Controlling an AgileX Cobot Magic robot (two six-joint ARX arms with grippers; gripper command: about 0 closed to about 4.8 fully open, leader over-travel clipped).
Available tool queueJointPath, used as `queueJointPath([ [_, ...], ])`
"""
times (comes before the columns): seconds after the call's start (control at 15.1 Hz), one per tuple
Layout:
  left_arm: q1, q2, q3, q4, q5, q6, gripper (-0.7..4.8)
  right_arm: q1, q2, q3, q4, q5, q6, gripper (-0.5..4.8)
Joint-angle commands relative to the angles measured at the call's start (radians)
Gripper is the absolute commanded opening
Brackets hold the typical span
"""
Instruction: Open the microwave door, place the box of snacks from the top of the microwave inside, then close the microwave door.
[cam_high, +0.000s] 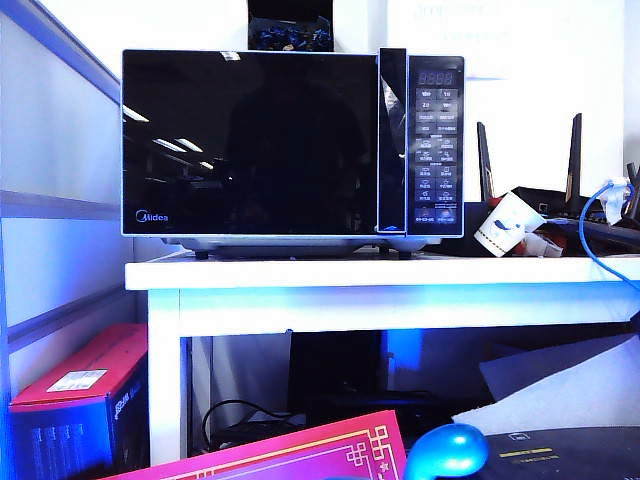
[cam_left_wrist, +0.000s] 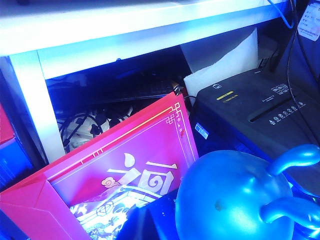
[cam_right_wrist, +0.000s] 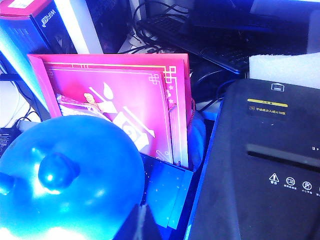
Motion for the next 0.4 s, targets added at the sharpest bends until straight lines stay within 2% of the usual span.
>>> queueJointPath([
  [0.07,-0.001,0.001,-0.006,-0.002,0.007,0.000,-0.05,0.001,-0.002,0.002,0.007,0.000,0.004,-0.05],
  [0.4,-0.001,0.001,-0.006,-0.002,0.007,0.000,-0.05,0.001,-0.025,0.002,-0.004,0.000,0.004,-0.05],
])
